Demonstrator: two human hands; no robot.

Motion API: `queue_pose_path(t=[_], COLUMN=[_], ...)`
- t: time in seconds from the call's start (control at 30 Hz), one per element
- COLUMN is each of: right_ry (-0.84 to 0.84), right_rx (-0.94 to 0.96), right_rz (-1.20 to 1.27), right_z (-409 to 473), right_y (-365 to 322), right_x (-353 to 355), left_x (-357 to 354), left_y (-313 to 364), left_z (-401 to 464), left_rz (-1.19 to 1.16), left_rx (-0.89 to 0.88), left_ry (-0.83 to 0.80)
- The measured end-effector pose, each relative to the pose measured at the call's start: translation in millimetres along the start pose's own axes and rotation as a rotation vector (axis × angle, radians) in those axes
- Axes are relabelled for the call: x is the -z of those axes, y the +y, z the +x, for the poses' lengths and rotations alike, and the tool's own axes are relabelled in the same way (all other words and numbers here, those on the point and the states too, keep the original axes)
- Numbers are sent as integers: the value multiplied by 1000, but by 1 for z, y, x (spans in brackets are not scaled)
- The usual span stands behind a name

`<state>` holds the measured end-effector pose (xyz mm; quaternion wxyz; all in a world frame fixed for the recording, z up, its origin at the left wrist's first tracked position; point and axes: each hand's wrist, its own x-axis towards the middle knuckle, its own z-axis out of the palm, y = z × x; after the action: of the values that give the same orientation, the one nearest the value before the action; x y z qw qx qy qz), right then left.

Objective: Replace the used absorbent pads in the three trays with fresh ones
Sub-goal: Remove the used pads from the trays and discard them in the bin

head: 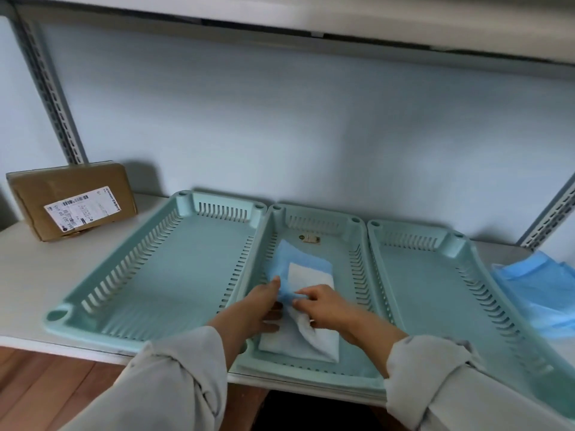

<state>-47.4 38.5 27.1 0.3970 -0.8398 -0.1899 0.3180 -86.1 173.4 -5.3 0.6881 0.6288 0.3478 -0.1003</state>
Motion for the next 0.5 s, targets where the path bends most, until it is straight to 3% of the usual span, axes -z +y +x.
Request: queue_pose_path(t=[0.07, 0.1, 0.17, 0.27, 0.33, 0.4, 0.5], right_ry=[-119, -97, 90, 361, 276, 50, -71], right_rx=[-13, -11, 17, -53, -118, -136, -44], right_rz=[66, 80, 67, -142, -237, -336, -487], right_z=[3, 6, 15, 23, 21, 16, 16], right_y=[3, 6, 12, 27, 37, 44, 54], right_x=[-13, -16, -11, 9, 19, 19, 10], left_x=[2, 1, -1, -4, -4, -6, -8], left_y=[-6, -9, -8, -9, -11, -12, -15], left_z=[8, 13, 11, 7, 2, -4, -7], left_rz=[105, 152, 240, 466, 741, 1150, 1568], left_rx=[-23, -45, -102, -197, -232, -308, -600], left_ry=[55, 77, 119, 125, 98, 150, 86])
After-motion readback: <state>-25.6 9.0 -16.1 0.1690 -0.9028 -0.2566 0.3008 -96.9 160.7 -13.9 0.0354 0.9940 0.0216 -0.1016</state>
